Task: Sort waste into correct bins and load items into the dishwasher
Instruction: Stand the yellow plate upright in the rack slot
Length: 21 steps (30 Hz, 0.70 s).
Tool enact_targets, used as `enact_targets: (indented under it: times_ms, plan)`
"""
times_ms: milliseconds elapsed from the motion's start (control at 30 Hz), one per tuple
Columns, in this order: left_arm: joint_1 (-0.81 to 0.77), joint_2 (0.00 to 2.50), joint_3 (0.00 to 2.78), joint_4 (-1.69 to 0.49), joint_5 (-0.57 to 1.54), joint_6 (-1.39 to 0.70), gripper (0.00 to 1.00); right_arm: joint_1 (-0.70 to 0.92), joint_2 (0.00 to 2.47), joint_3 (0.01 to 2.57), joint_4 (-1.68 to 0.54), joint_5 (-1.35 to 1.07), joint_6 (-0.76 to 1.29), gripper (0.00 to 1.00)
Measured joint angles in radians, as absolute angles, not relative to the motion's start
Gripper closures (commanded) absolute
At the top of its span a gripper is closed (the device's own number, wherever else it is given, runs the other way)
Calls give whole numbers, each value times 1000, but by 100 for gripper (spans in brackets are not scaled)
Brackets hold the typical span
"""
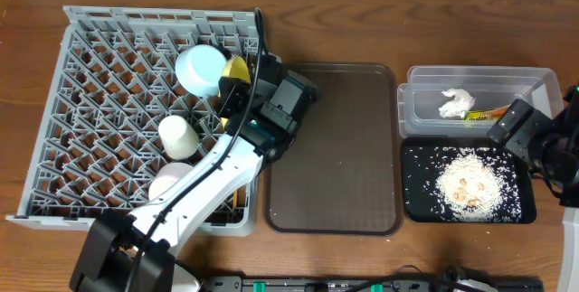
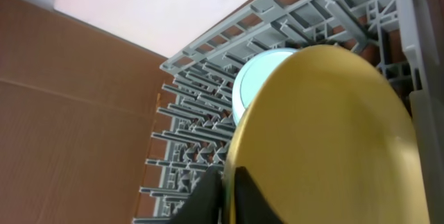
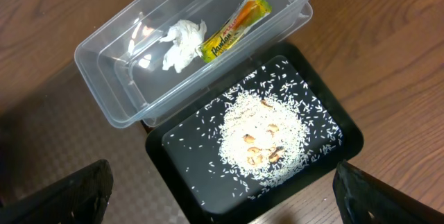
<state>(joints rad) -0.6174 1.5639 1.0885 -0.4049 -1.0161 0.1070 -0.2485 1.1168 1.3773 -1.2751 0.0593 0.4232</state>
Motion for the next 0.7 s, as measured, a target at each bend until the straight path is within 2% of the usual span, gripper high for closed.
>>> enact_targets:
  times_ms: [33, 67, 133, 200, 467, 567, 700]
  plan:
    - [-614, 1564, 1088, -404, -1015, 105, 53, -249, 1117, 1377, -1275, 59, 423, 1]
    - [-609, 1564, 1088, -405, -1012, 104, 47, -249, 1117, 1377, -1275, 59, 423, 1]
    - [-596, 1564, 1087, -404, -1007, 102, 36, -249, 1117, 1377, -1275, 59, 423, 1]
    - [-583, 1564, 1087, -402, -1003, 103, 31, -249, 1117, 1377, -1275, 59, 423, 1]
    - [-558, 1531, 1087, -386, -929, 102, 18, -249, 1117, 1377, -1275, 59, 423, 1]
    - [-541, 1452, 1087, -386, -818, 94, 12, -249, 1117, 1377, -1275, 59, 423, 1]
    - [-482, 1286, 1089, -407, -579, 28, 11, -249, 1117, 1377, -1275, 59, 423, 1]
